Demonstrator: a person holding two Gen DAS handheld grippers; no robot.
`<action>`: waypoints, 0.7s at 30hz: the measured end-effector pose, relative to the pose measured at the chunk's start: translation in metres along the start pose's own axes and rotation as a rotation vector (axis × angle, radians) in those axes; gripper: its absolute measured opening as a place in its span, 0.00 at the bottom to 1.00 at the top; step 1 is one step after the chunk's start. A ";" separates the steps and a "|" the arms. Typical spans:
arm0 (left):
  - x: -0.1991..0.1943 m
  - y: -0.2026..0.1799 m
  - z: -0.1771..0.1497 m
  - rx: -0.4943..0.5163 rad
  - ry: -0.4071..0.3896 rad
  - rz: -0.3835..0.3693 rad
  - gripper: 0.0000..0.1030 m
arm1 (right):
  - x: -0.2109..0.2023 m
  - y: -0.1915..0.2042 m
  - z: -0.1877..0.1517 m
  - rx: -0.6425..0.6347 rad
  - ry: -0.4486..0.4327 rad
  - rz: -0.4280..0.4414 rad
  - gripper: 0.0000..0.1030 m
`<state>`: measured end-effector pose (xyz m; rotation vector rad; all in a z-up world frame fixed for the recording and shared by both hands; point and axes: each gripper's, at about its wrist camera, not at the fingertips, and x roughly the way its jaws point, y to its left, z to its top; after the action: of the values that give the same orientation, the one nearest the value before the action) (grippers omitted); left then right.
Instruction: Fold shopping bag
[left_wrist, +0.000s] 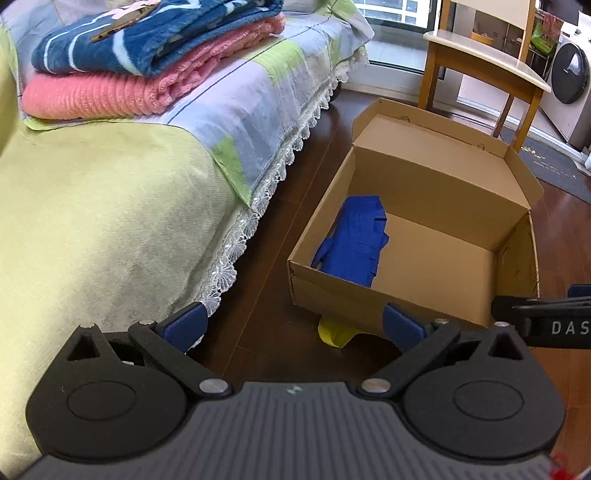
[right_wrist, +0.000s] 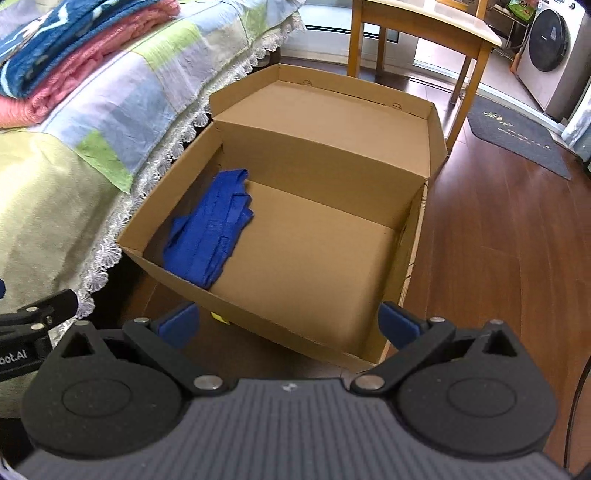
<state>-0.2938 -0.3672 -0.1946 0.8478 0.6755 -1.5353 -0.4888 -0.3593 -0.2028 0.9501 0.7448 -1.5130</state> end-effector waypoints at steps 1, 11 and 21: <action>0.002 -0.001 0.000 0.004 0.002 -0.003 0.99 | 0.001 0.000 -0.001 0.000 0.003 -0.003 0.99; 0.018 -0.012 0.004 0.052 0.034 -0.010 0.99 | 0.007 -0.001 -0.015 0.005 0.032 -0.029 0.99; 0.019 -0.020 0.002 0.084 0.030 -0.004 0.99 | 0.014 -0.003 -0.028 0.009 0.061 -0.056 0.99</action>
<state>-0.3146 -0.3773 -0.2100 0.9348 0.6385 -1.5663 -0.4875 -0.3415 -0.2286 0.9932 0.8151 -1.5426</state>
